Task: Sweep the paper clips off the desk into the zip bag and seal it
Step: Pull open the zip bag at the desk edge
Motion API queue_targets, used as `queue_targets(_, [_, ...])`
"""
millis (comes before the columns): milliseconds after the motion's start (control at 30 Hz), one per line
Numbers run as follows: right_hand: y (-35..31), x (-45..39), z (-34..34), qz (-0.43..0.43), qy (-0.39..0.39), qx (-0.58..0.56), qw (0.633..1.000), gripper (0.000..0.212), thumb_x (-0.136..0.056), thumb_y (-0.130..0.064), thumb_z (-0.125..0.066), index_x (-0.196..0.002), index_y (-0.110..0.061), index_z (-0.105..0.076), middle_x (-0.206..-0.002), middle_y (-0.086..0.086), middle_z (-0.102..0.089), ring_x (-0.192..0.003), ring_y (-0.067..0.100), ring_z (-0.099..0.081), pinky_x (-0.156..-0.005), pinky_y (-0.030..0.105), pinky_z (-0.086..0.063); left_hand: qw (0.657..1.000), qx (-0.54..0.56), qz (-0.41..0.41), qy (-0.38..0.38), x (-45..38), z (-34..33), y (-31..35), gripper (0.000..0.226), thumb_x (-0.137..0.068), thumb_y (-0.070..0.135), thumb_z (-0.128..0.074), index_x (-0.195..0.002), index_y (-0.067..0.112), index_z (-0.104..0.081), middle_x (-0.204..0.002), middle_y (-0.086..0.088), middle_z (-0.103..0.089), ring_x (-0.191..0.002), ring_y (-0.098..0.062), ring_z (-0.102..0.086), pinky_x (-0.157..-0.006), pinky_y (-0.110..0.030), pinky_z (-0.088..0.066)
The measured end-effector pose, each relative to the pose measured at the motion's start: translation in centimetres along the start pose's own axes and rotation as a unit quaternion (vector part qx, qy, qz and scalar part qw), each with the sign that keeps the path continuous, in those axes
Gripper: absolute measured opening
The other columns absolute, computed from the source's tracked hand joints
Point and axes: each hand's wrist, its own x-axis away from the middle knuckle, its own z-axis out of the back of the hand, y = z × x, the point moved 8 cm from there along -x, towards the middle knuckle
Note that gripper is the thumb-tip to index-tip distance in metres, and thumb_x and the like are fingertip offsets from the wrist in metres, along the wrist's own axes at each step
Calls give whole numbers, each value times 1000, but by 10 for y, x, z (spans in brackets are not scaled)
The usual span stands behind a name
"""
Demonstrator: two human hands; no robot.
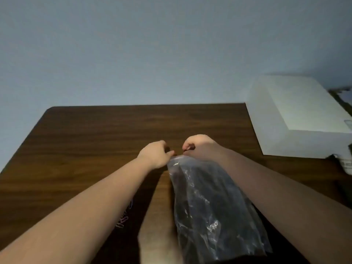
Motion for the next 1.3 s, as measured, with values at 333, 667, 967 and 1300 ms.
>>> queue_targets(333, [44,-28,-46,98,120,-21,988,32,-85,-32,-65,-115,-21,-66,-118,-1,-66,-110,19,-59,-97,40,-47,949,287,90,93,-30,-64,-28,89,-71,29,-80,-144,15,-32,-139,-12,-50,-121,-28,-53,-96,-31,-47])
queue_targets(667, [42,12,-25,150,250,-57,955,50,-91,-51,-48,-135,-28,-49,-137,-4,-56,-128,18,-48,-110,40,-34,879,399,-165,202,35,-36,-8,16,-83,11,-68,-95,22,-71,-87,1,-66,-82,-11,-61,-77,-26,-51])
queue_targets(967, [-2,154,-46,248,154,-88,952,24,-93,-32,-57,-72,-33,-69,-88,-9,-72,-79,7,-62,-76,22,-47,902,303,-248,180,184,-28,4,24,-86,0,-63,-75,20,-69,-66,5,-68,-59,-8,-59,-58,-18,-48])
queue_targets(1300, [-12,208,-140,223,93,-140,960,4,-79,-23,-75,-75,-22,-76,-66,-9,-68,-59,6,-56,-57,24,-46,954,121,-155,224,260,-84,-34,2,-78,12,-71,-78,14,-72,-82,-5,-74,-73,-12,-64,-72,-26,-54])
